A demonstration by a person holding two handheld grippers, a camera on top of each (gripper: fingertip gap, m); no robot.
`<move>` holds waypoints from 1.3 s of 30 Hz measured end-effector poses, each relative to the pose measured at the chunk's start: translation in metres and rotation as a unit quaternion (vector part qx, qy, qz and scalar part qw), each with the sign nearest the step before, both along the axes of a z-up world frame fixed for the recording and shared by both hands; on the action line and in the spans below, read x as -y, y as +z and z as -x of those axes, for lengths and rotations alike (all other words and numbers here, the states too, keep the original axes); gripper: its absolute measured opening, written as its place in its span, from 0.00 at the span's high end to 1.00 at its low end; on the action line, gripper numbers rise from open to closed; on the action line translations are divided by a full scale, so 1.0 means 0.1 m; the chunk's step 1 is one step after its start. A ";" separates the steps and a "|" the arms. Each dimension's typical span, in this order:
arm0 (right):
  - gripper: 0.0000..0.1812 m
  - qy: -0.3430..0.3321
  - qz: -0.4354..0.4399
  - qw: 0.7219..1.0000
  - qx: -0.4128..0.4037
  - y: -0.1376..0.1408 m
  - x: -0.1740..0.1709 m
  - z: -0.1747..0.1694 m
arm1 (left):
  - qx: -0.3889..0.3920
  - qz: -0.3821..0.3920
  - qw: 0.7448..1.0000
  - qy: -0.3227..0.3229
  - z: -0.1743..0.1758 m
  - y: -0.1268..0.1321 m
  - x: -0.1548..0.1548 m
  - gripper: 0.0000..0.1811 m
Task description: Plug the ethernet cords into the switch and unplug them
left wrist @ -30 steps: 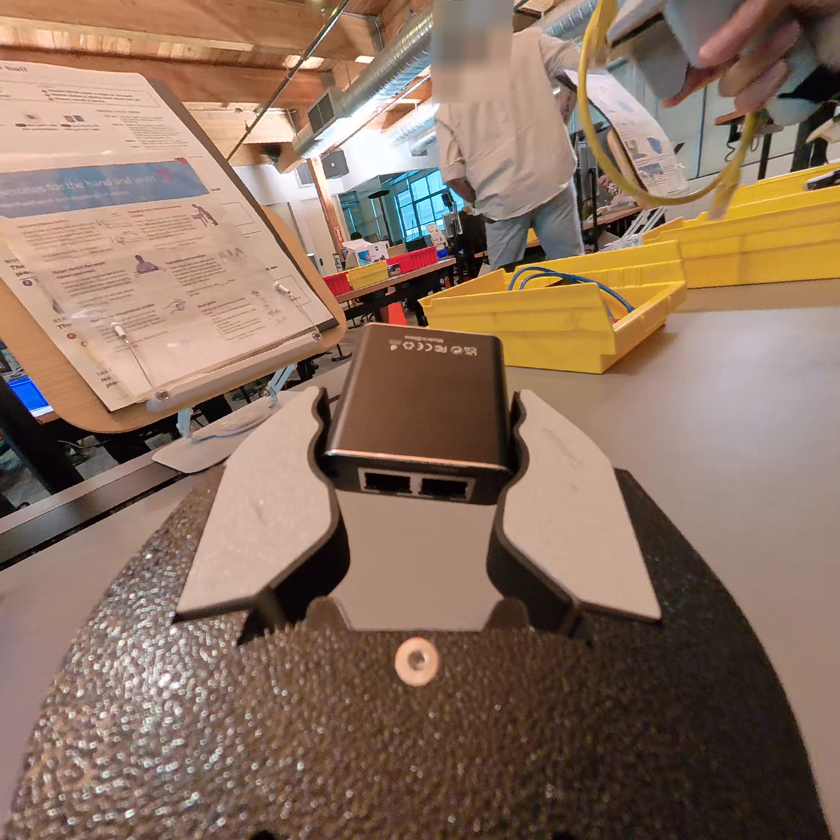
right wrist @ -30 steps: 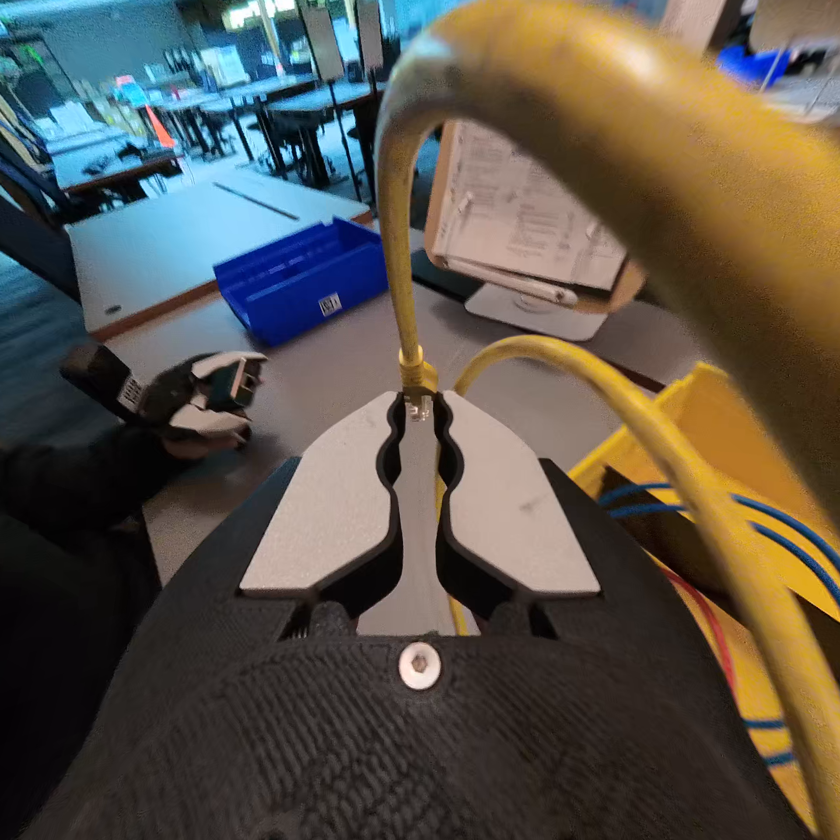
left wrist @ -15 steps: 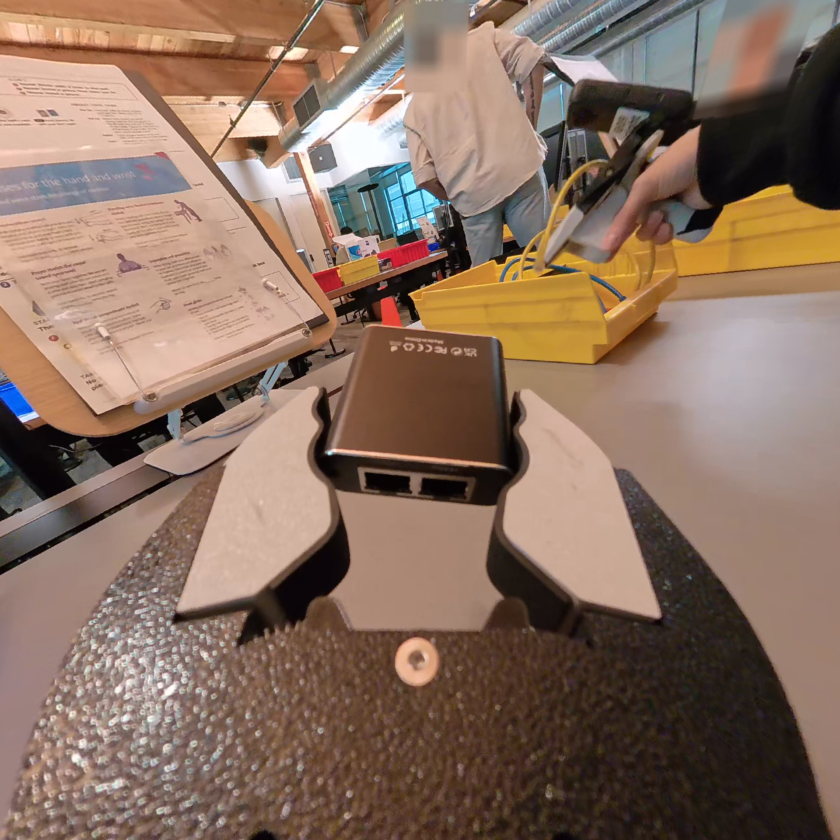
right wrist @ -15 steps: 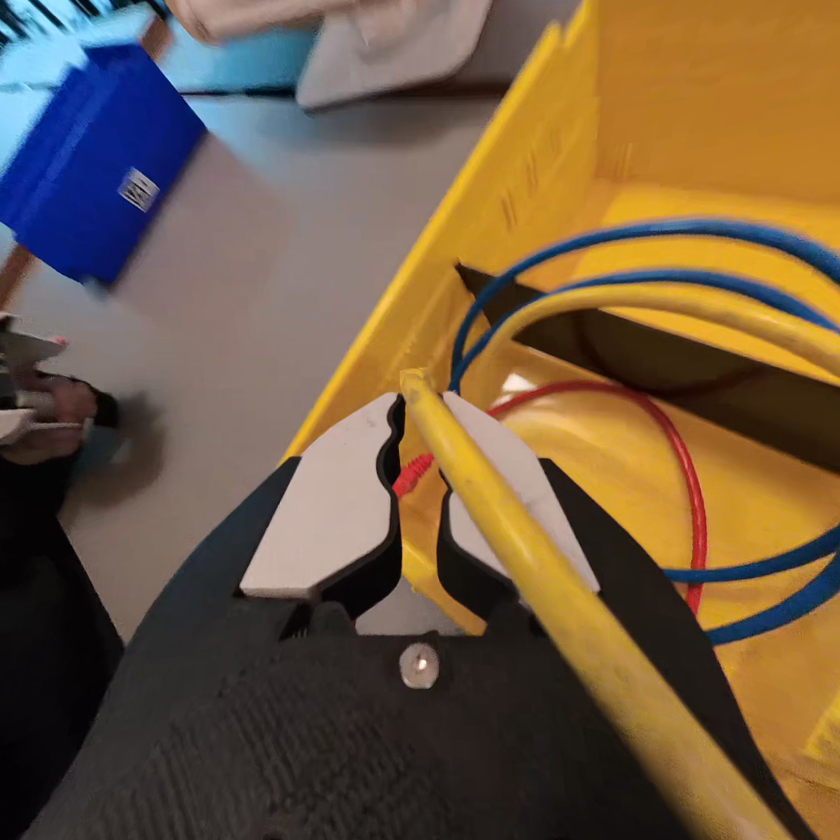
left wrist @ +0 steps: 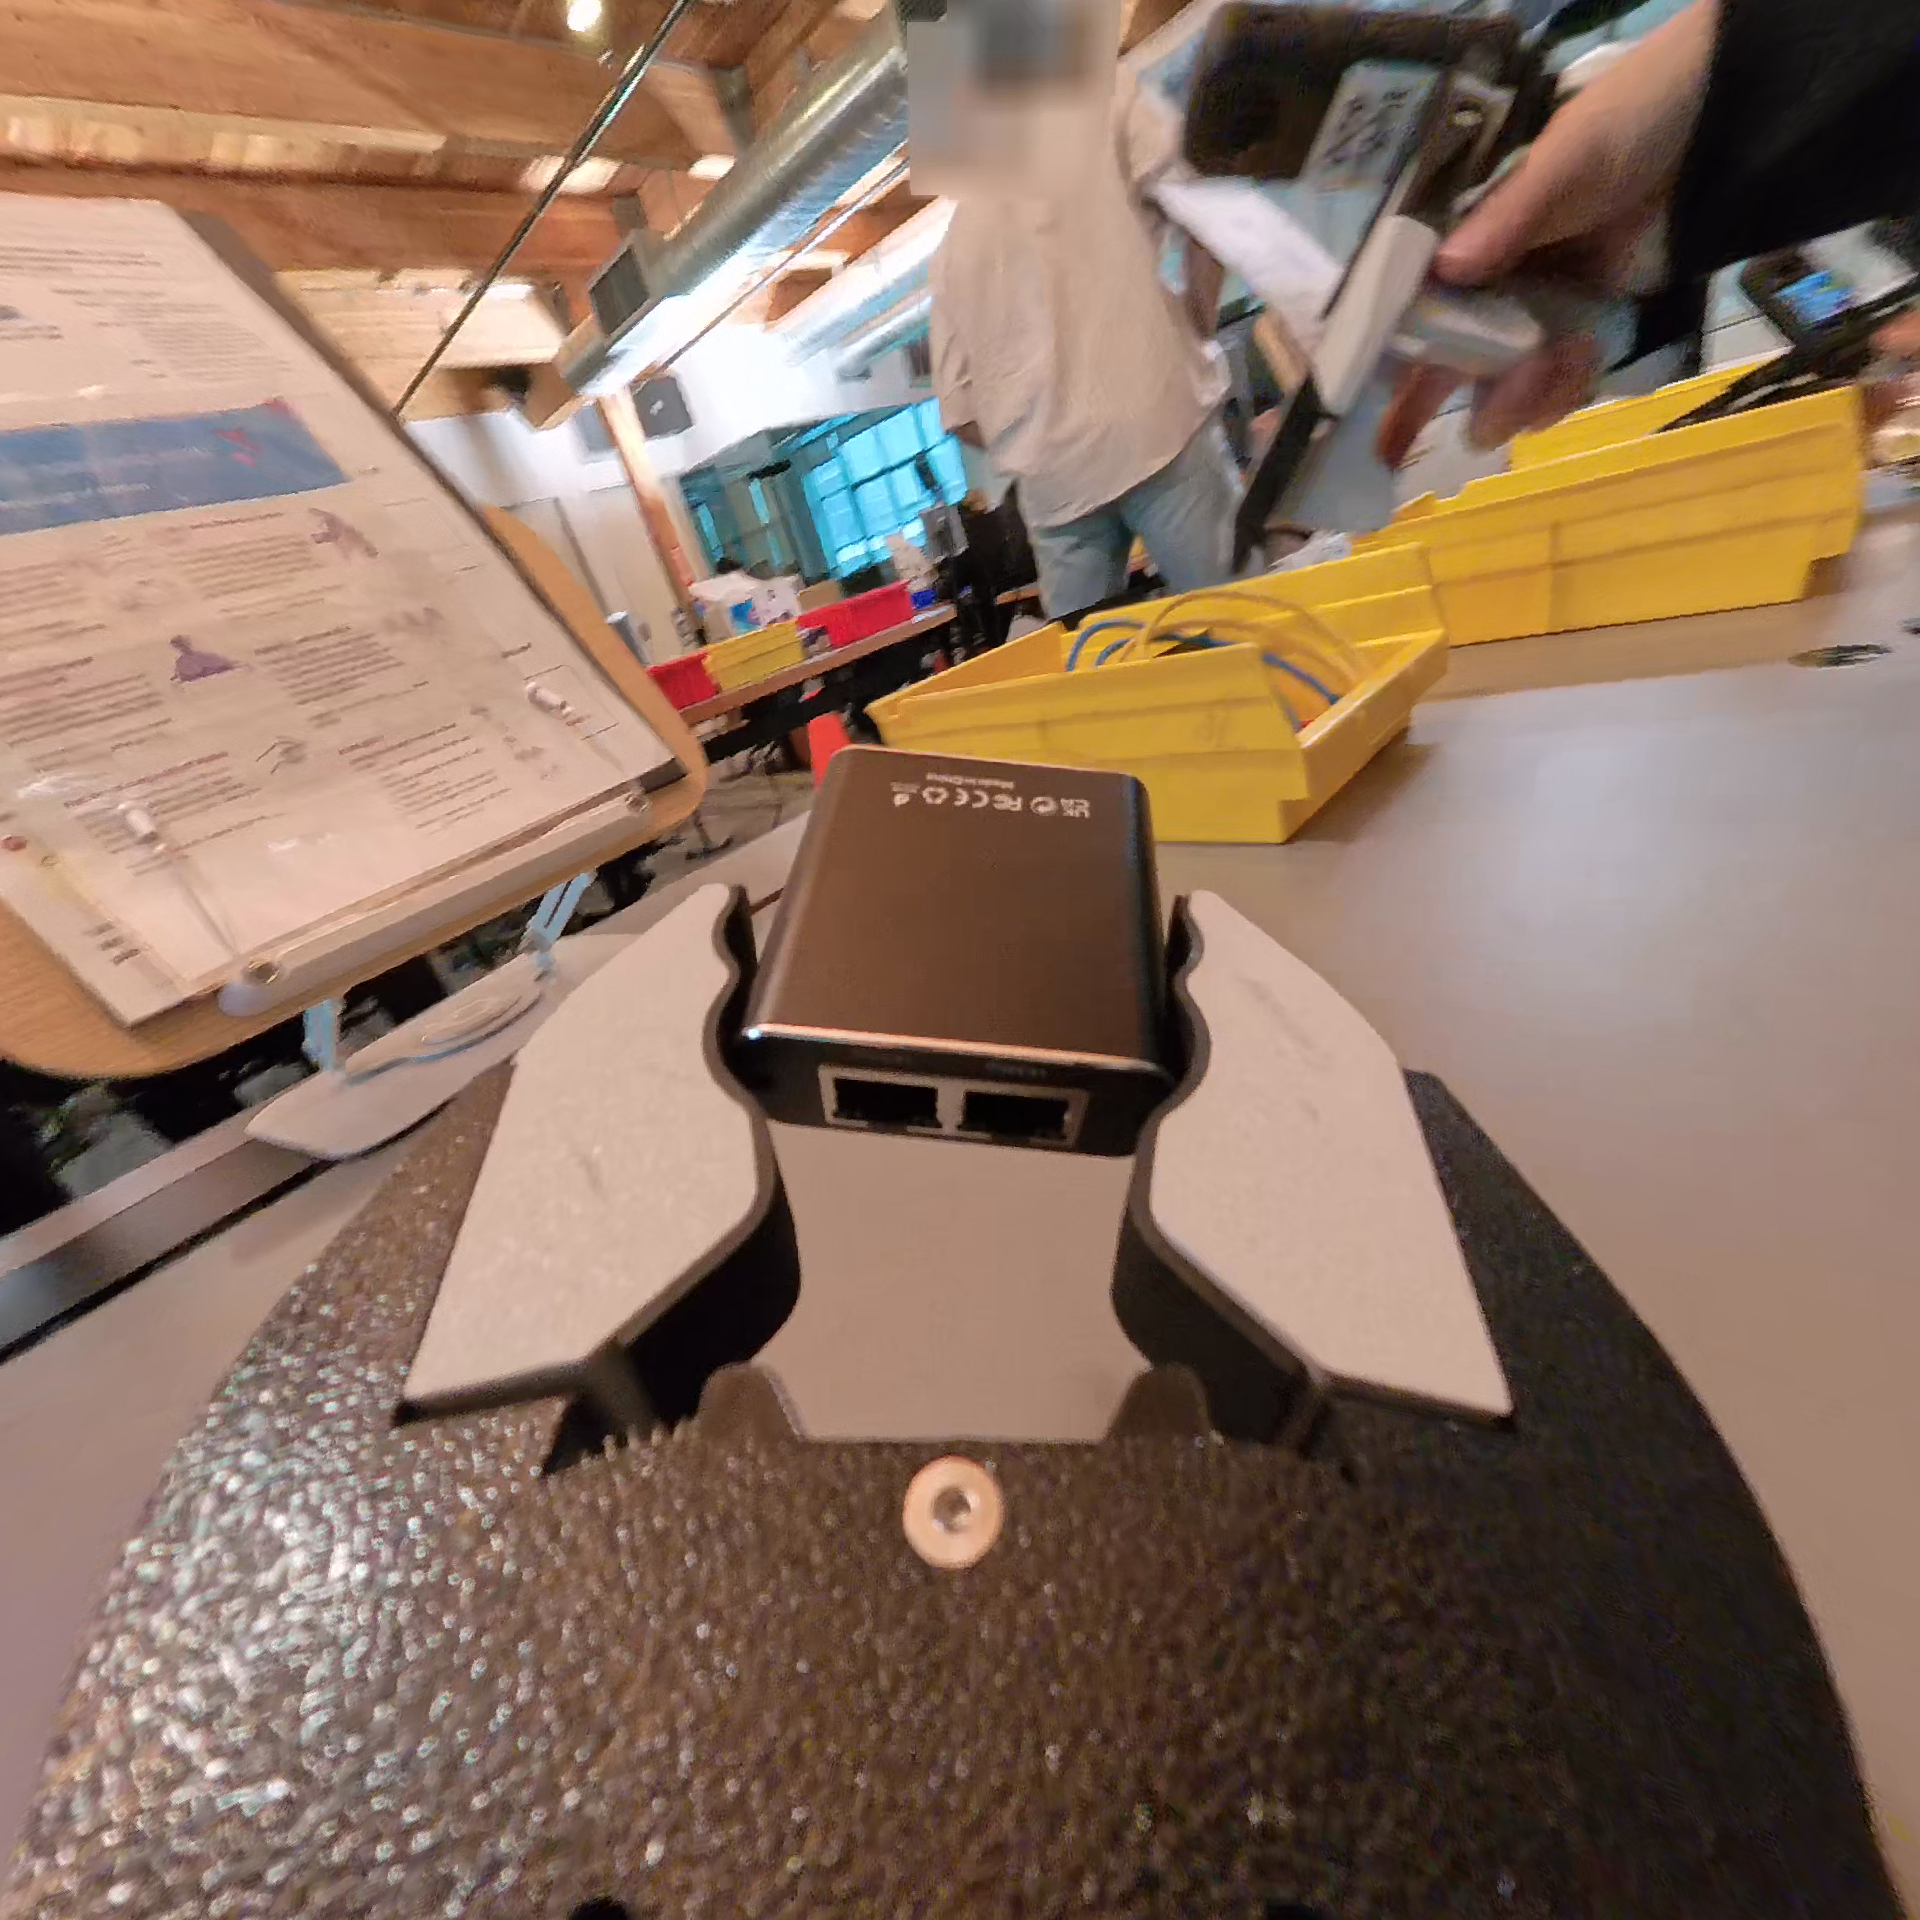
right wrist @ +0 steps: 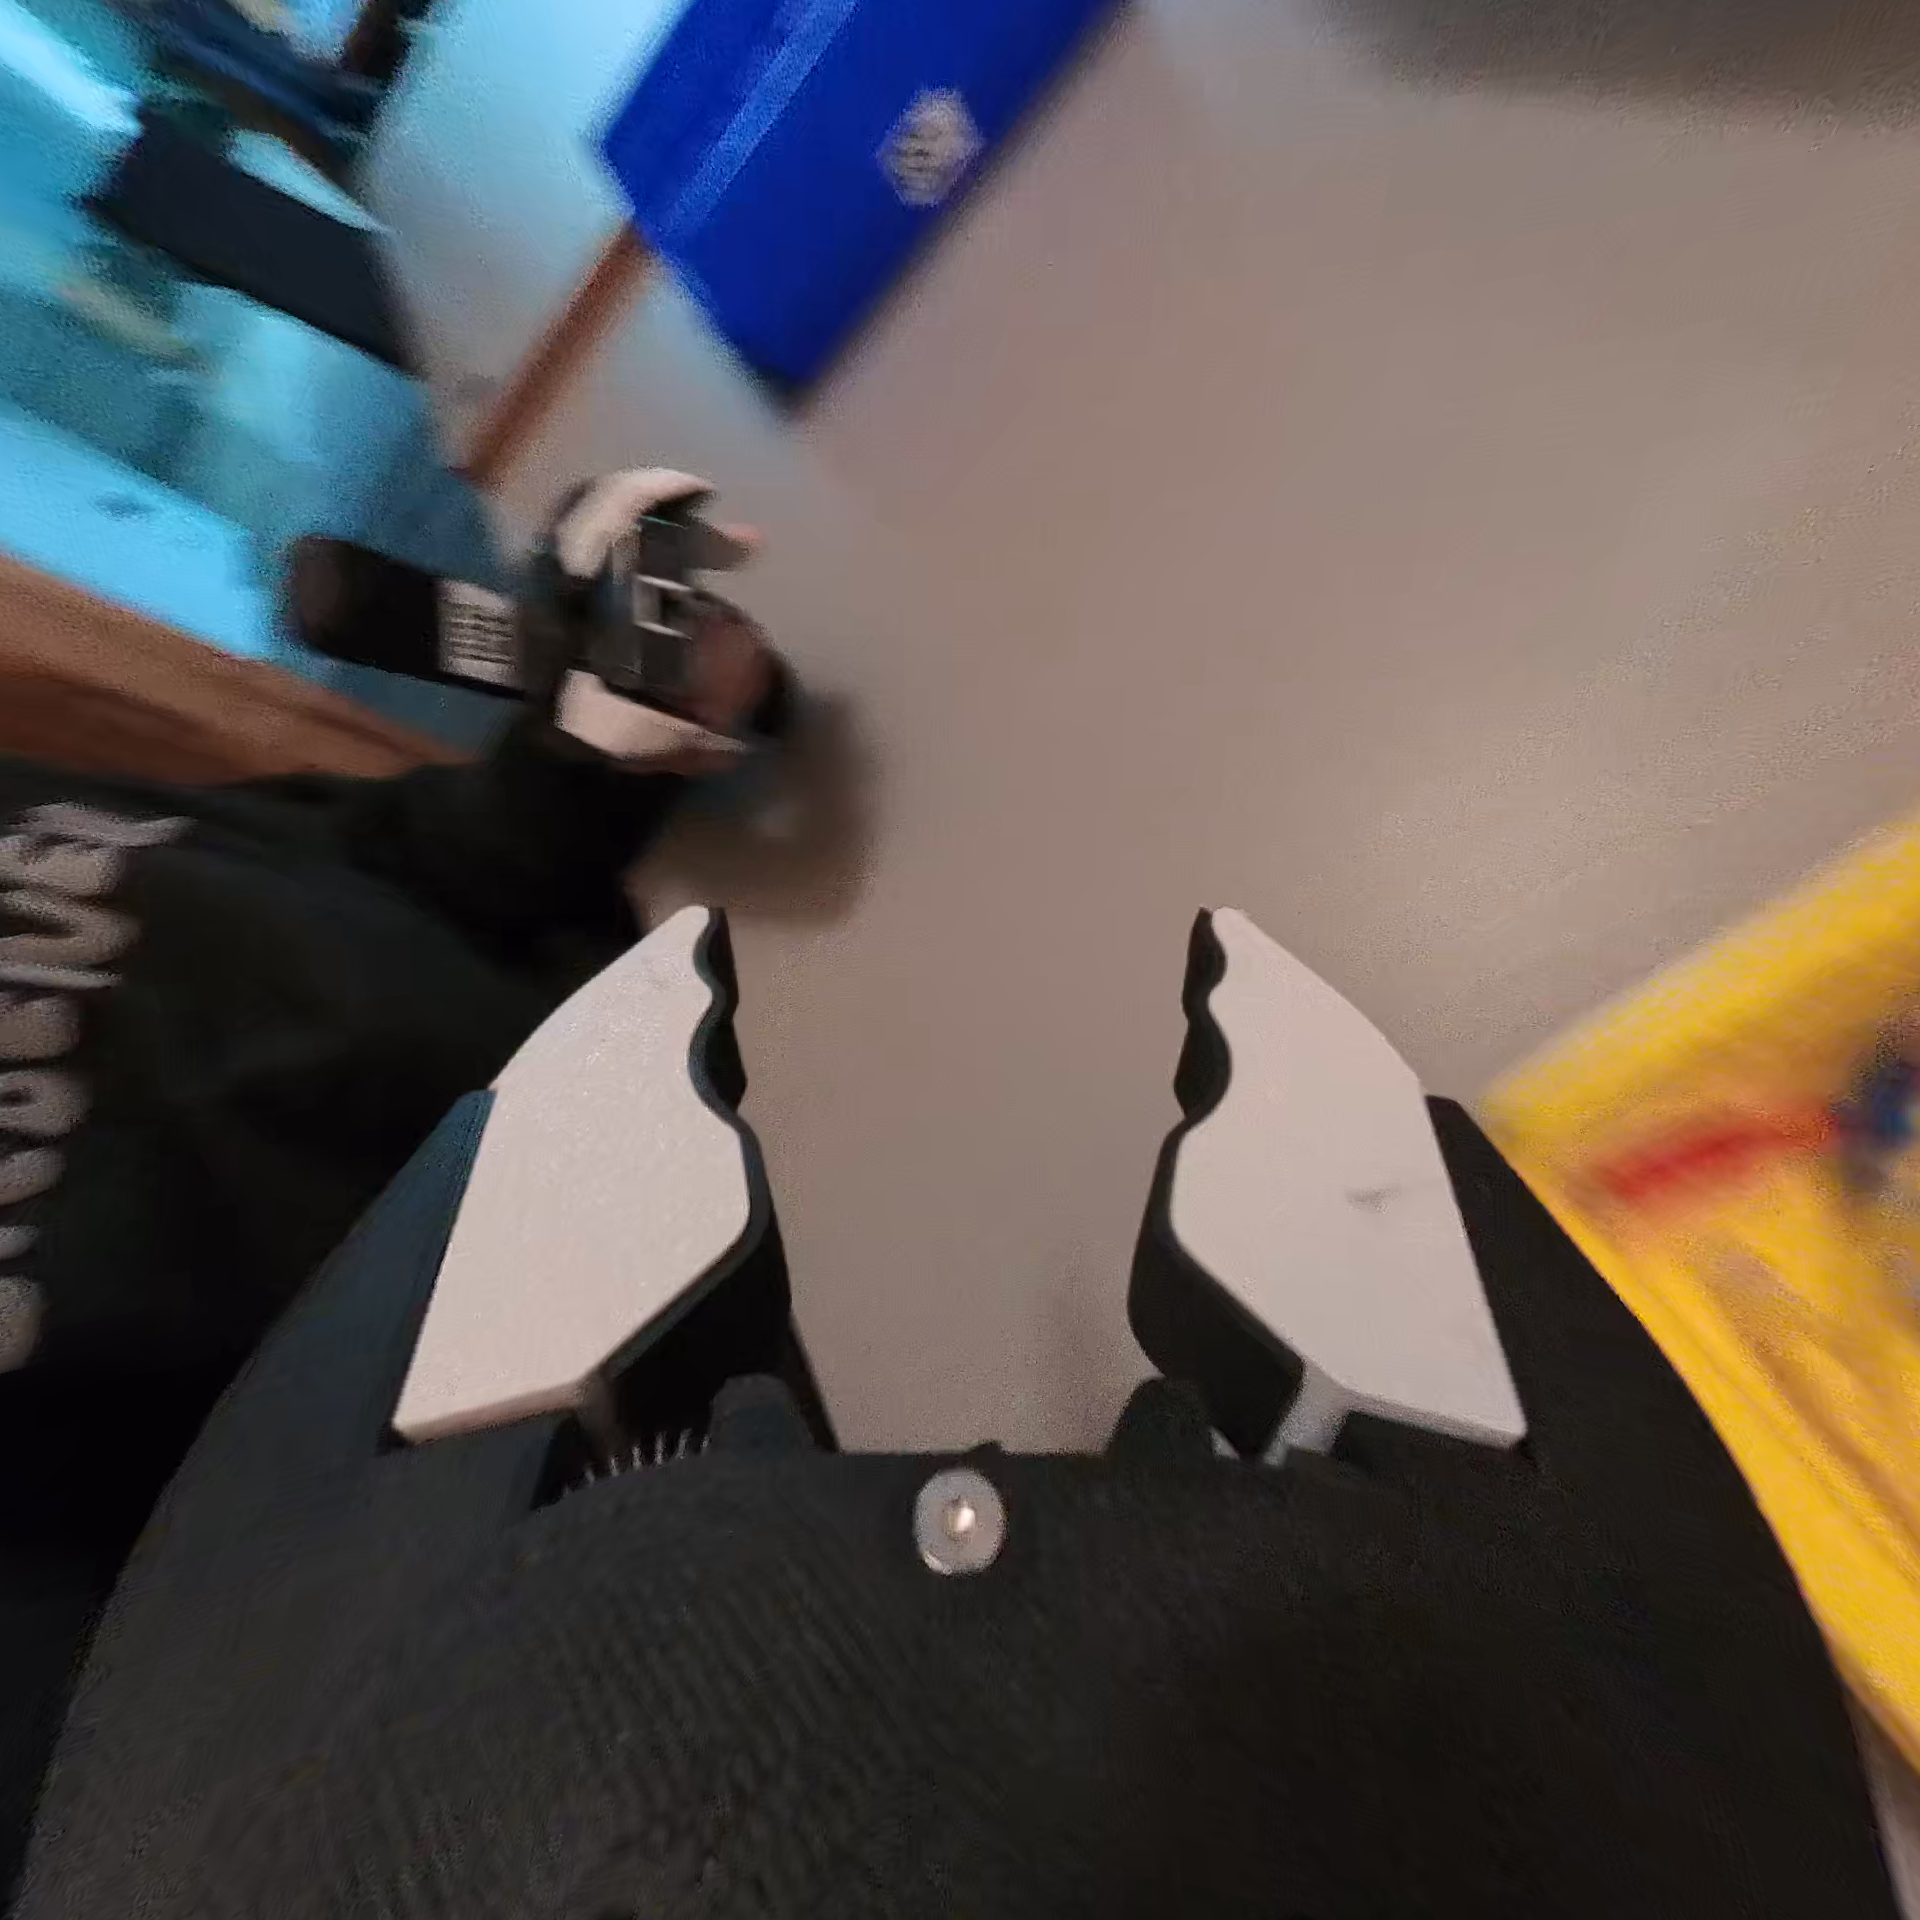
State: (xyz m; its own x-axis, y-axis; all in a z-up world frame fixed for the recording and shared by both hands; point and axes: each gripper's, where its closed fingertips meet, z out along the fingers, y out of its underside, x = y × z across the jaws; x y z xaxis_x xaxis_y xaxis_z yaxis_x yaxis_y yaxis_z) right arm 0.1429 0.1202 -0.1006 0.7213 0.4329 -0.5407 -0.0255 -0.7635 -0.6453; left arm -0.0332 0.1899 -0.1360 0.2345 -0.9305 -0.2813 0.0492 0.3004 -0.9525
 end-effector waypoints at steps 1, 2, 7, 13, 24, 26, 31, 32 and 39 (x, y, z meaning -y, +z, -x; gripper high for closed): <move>0.54 0.025 -0.006 0.999 -0.032 0.01 0.00 0.29 | 0.007 -0.012 1.000 -0.023 -0.02 0.03 0.09 0.59; 0.51 0.046 -0.004 0.997 -0.067 0.01 -0.01 0.58 | 0.011 -0.028 0.998 -0.048 -0.03 0.04 0.19 0.59; 0.55 0.147 0.085 0.962 -0.214 -0.18 0.02 1.75 | -0.006 -0.116 0.989 -0.088 -0.09 0.00 0.48 0.59; 0.58 0.192 0.080 0.969 -0.132 -0.57 -0.10 2.23 | -0.004 -0.134 0.986 -0.097 -0.09 0.01 0.55 0.59; 0.86 0.123 0.033 0.989 0.071 -0.49 -0.57 1.36 | -0.009 -0.122 0.991 -0.051 -0.08 -0.04 0.40 0.56; 0.86 0.036 0.012 0.977 0.210 -0.40 -0.83 0.60 | 0.010 -0.090 0.994 -0.055 -0.05 0.02 0.36 0.57; 0.86 -0.074 0.063 0.853 0.513 -0.15 -1.08 -1.39 | 0.010 -0.064 0.997 -0.042 -0.03 0.01 0.25 0.62; 0.86 -0.081 0.088 0.839 0.531 -0.17 -1.09 -1.62 | 0.005 -0.065 0.997 -0.039 -0.04 0.00 0.24 0.62; 0.86 -0.026 0.163 0.804 0.571 -0.60 -1.38 -2.10 | -0.009 -0.065 0.997 -0.034 -0.06 -0.05 0.23 0.65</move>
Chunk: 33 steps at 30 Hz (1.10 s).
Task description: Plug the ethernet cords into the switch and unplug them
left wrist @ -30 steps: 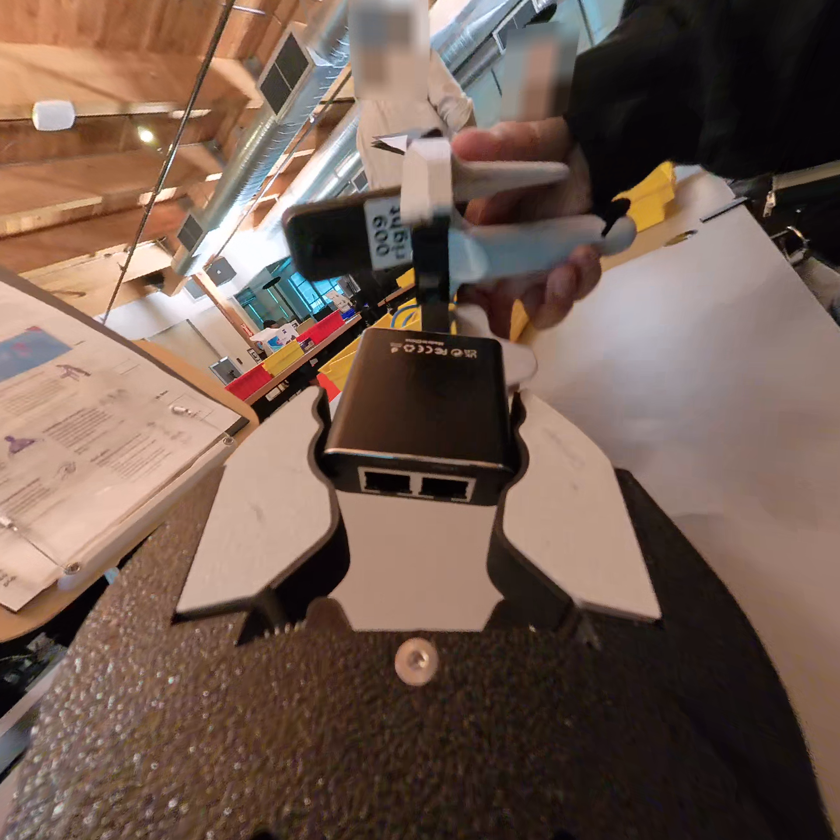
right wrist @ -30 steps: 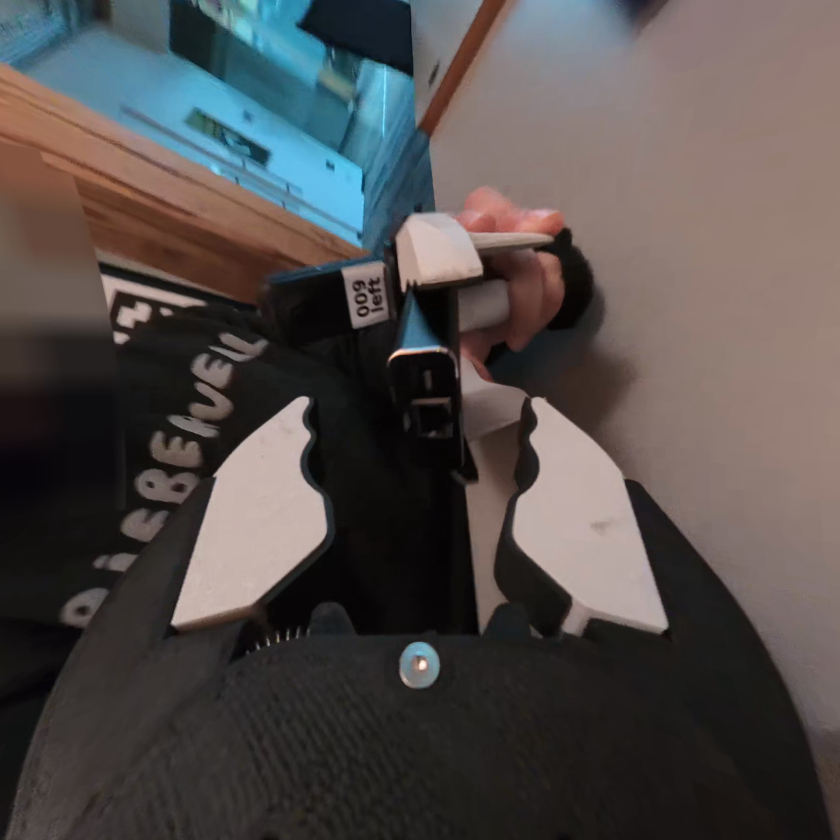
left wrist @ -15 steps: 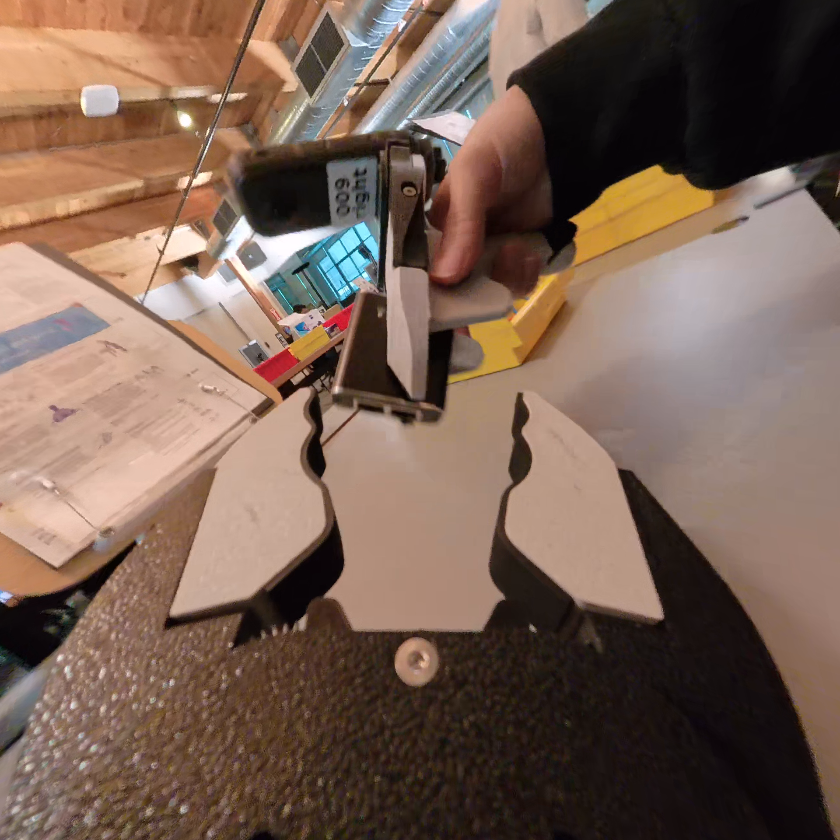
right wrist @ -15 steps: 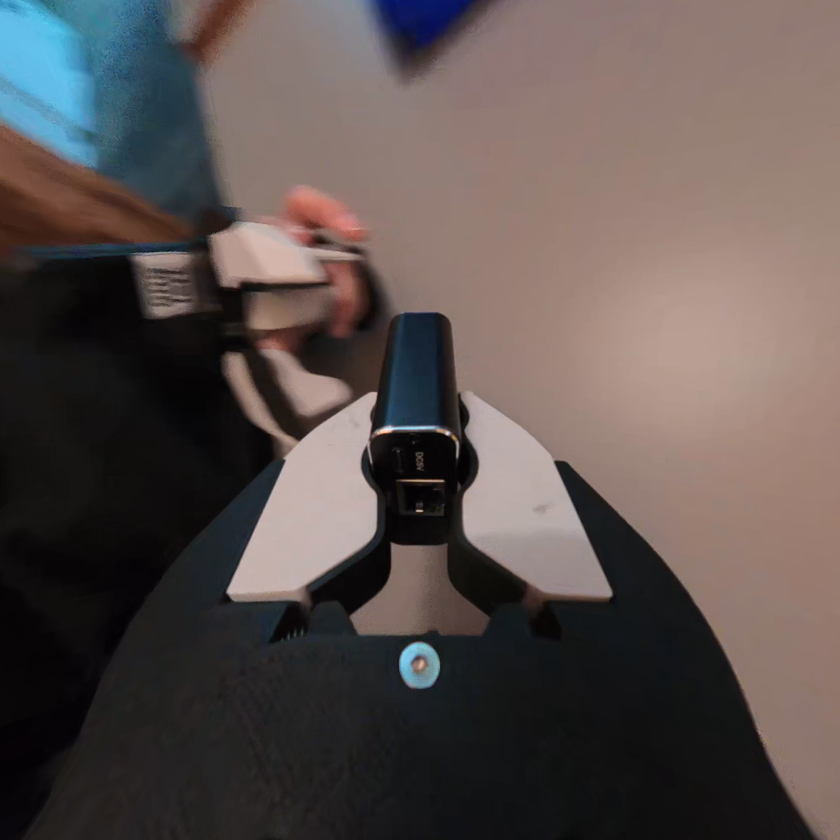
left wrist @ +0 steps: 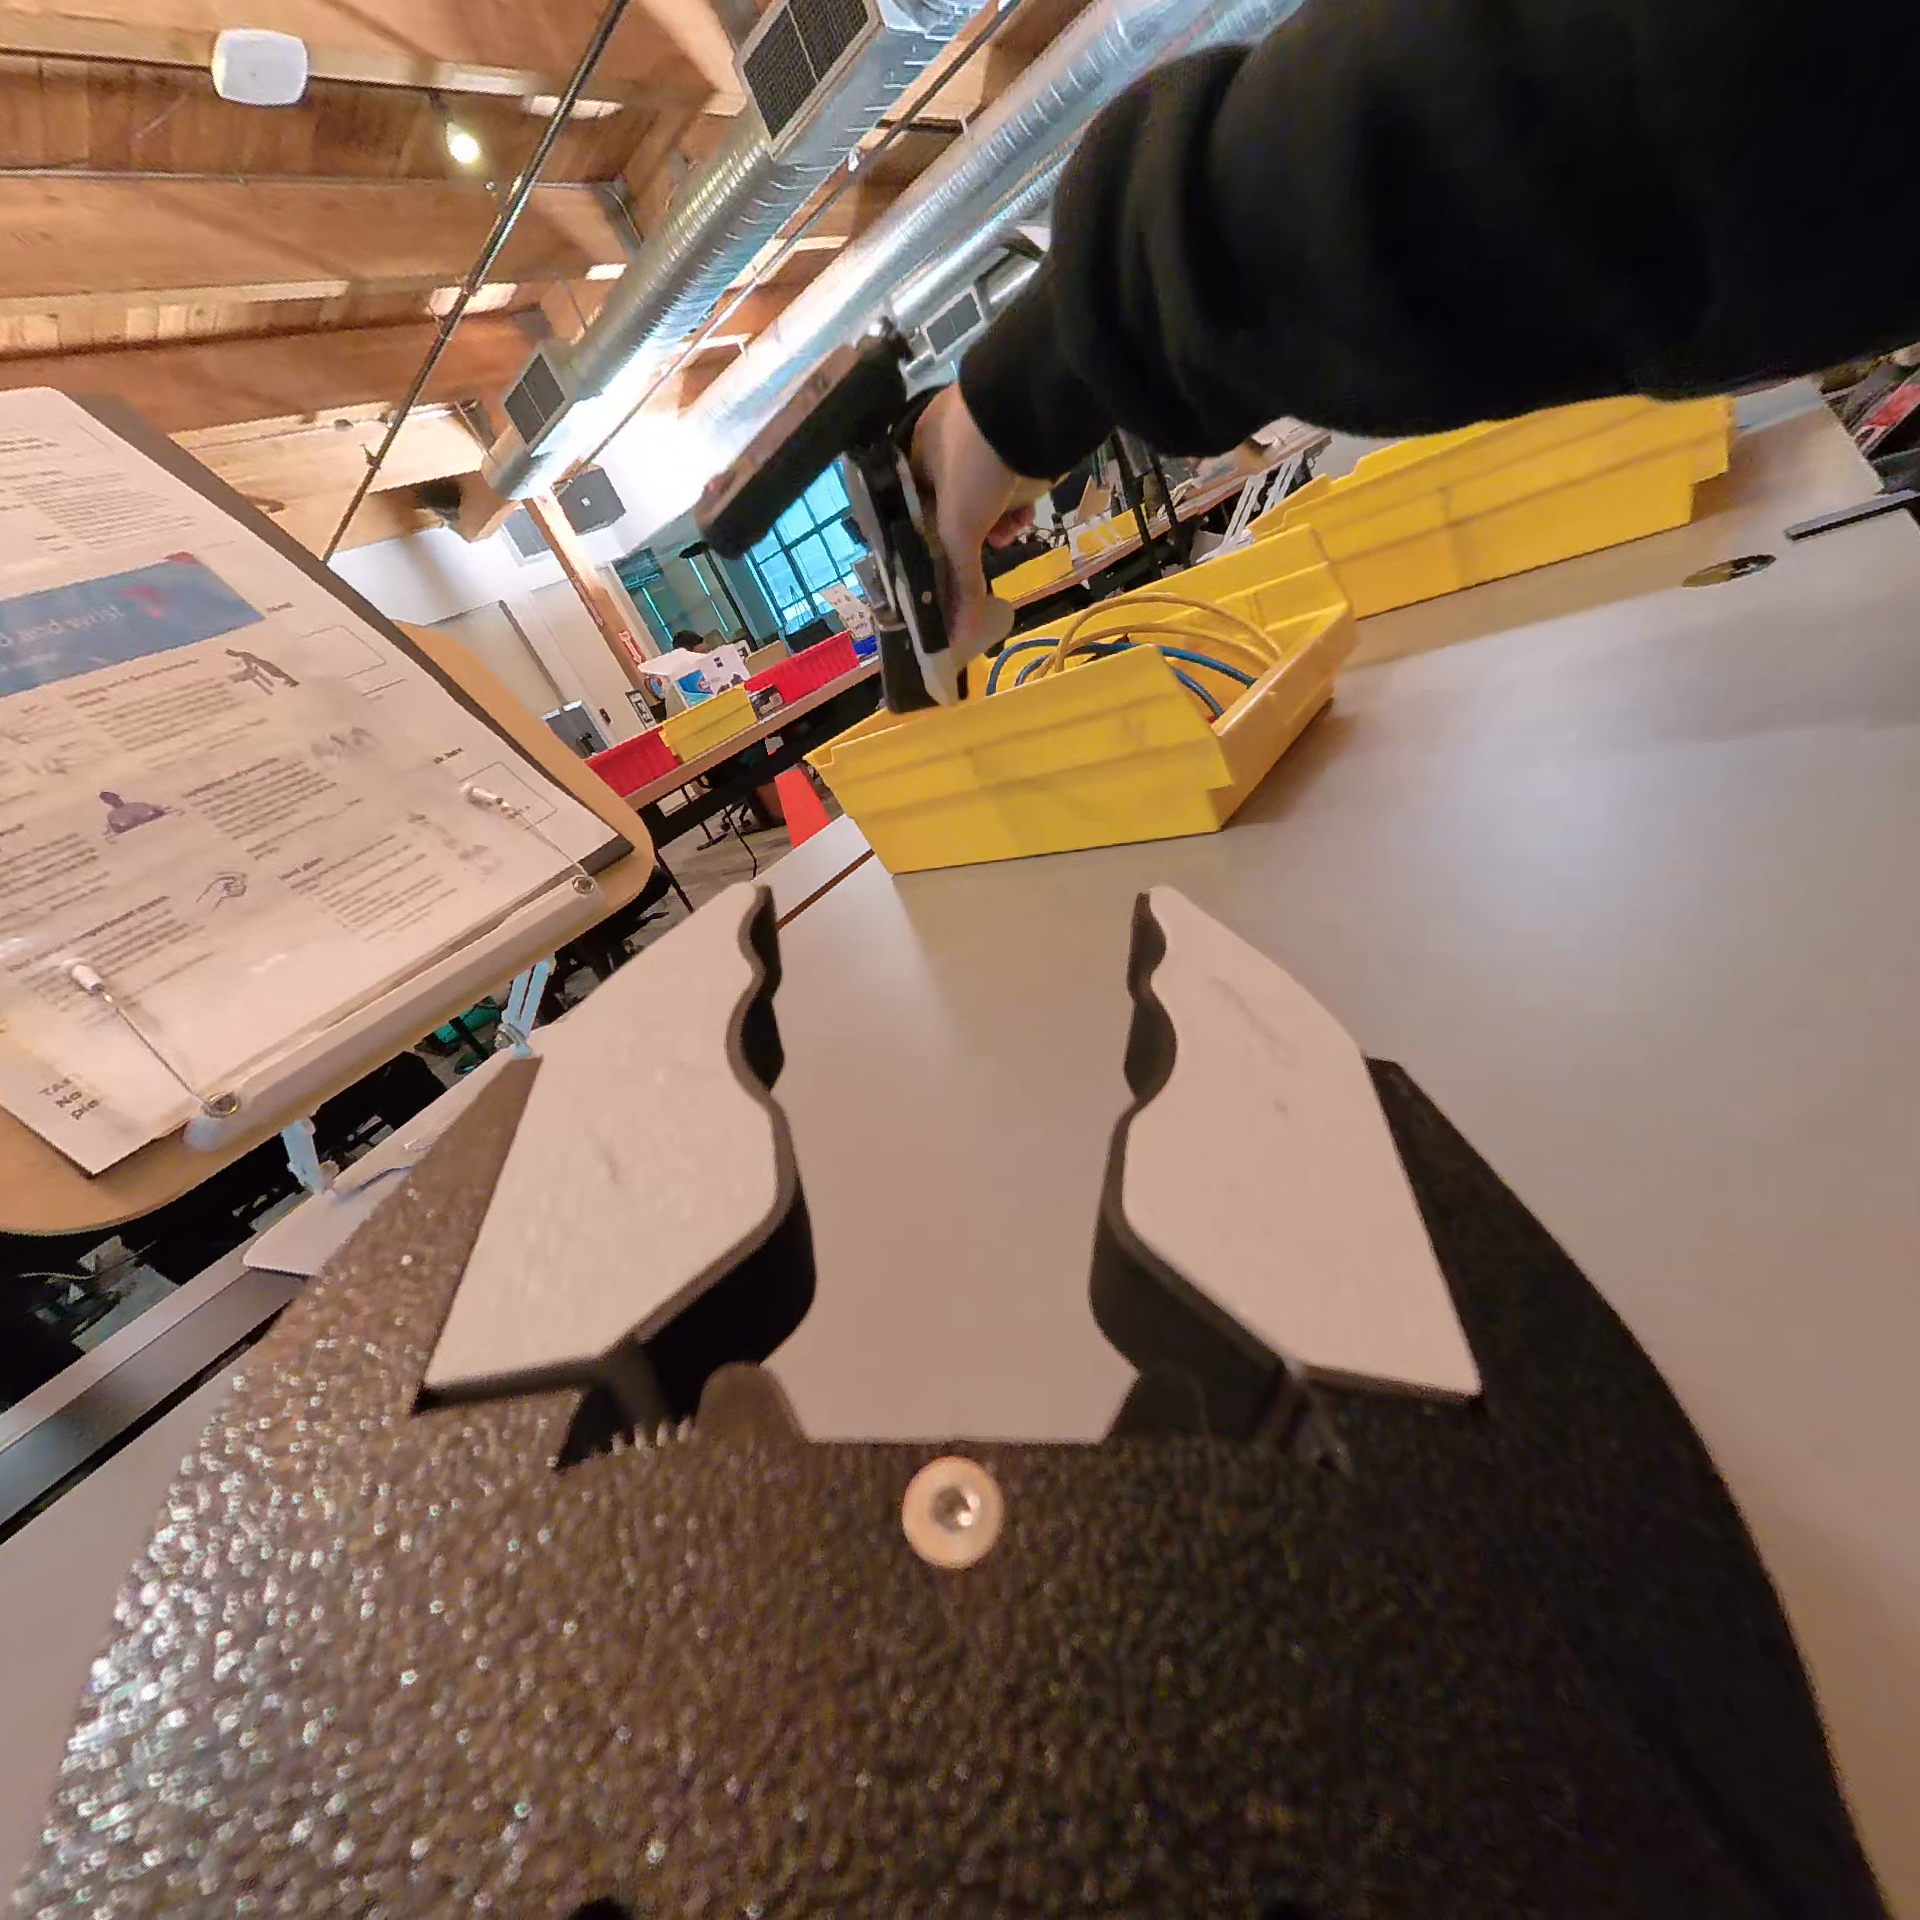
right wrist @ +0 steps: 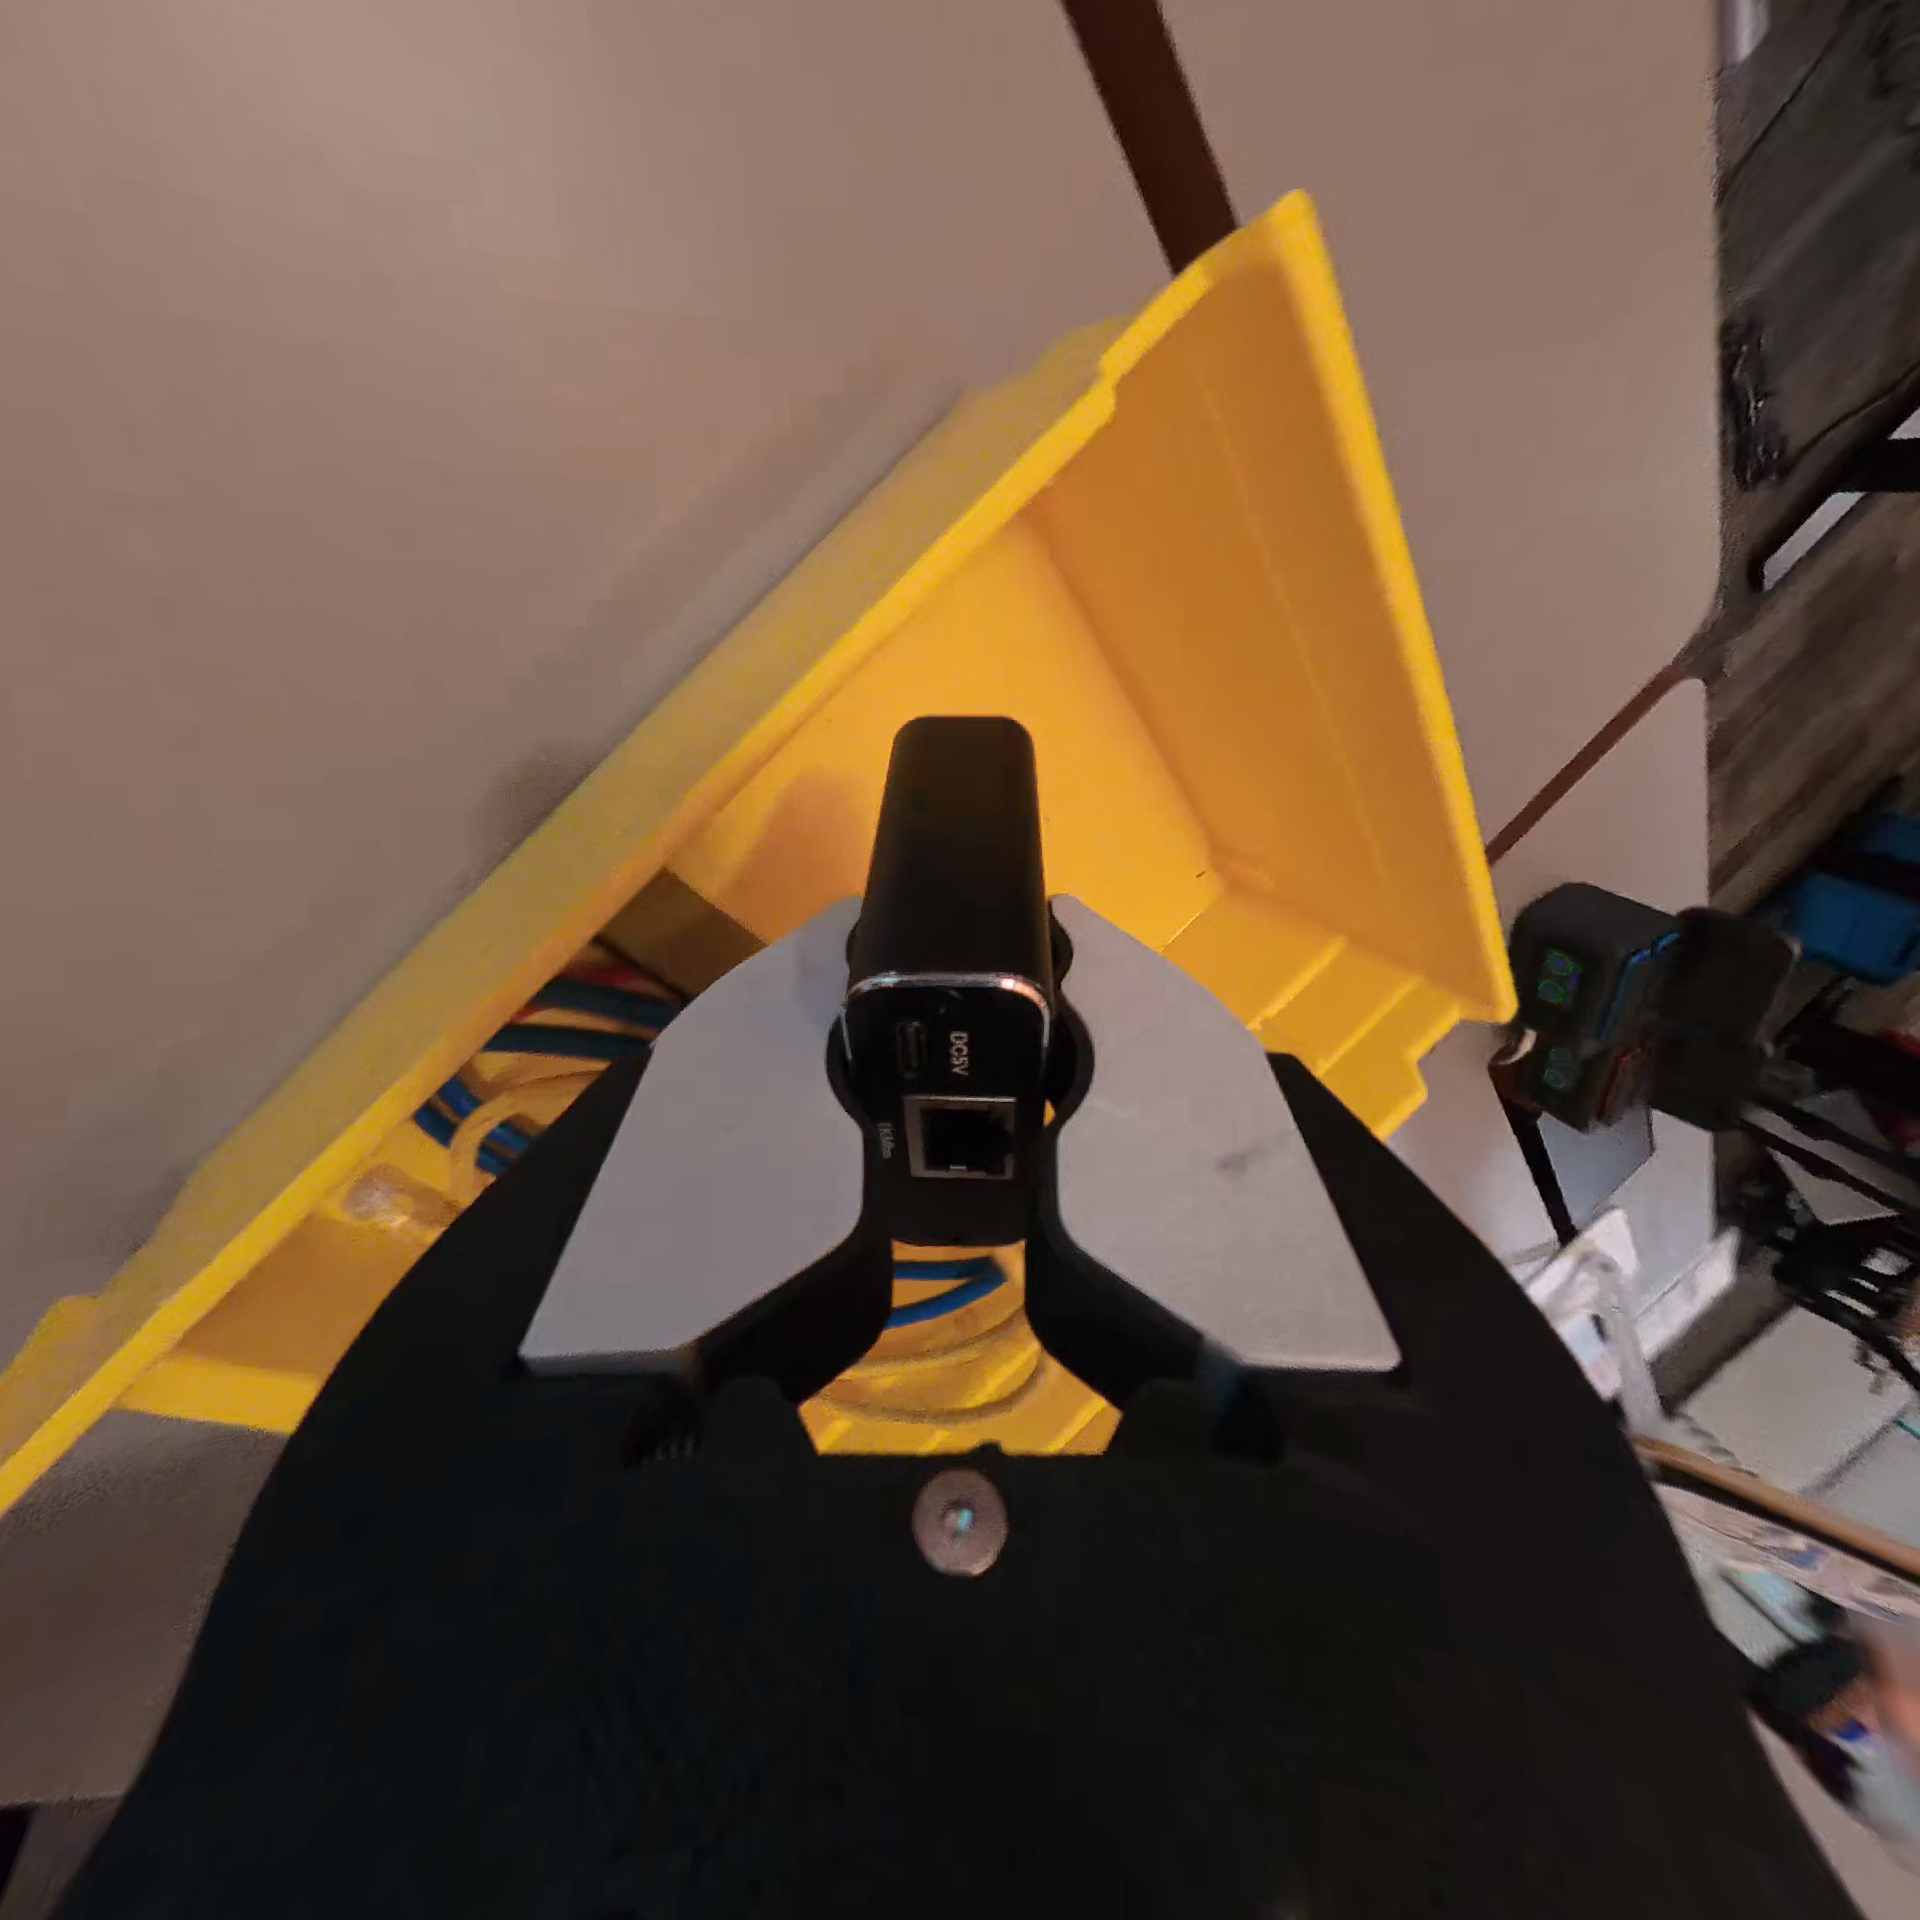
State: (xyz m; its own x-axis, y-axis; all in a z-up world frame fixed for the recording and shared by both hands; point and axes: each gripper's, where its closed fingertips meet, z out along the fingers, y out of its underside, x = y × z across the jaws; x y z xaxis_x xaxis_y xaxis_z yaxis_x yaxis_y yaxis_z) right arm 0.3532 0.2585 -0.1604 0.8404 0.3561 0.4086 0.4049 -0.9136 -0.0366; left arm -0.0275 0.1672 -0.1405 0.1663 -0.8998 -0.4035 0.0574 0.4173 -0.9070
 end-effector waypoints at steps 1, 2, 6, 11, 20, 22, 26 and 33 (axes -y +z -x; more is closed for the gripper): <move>0.86 0.001 0.019 1.000 0.013 -0.08 -0.03 -0.04 | 0.001 0.001 1.000 0.002 0.00 0.00 -0.01 0.65; 0.86 -0.003 0.039 0.999 0.024 -0.14 -0.03 -0.09 | 0.002 0.003 1.000 0.003 0.01 0.00 -0.01 0.65; 0.80 0.008 0.055 0.998 0.041 -0.26 -0.11 -0.15 | 0.003 0.010 1.000 0.005 0.02 0.00 -0.04 0.66; 0.68 0.020 -0.026 0.999 0.033 0.06 -0.13 -0.12 | 0.004 0.012 1.000 0.006 0.04 0.00 -0.03 0.67; 0.65 -0.062 -0.351 0.921 -0.154 0.41 1.29 0.67 | -0.066 0.030 0.996 0.044 -0.08 -0.18 -0.12 0.68; 0.63 -0.084 -0.381 0.903 -0.180 0.16 1.74 0.79 | -0.107 0.061 0.991 0.059 -0.25 -0.27 -0.15 0.68; 0.56 -0.208 -0.423 0.863 -0.182 -0.27 2.37 0.66 | -0.154 0.172 0.973 0.024 -0.98 -0.27 0.04 0.63; 0.51 -0.260 -0.486 0.815 -0.176 0.04 2.66 0.39 | -0.196 0.258 0.943 0.069 -2.64 -0.17 0.01 0.48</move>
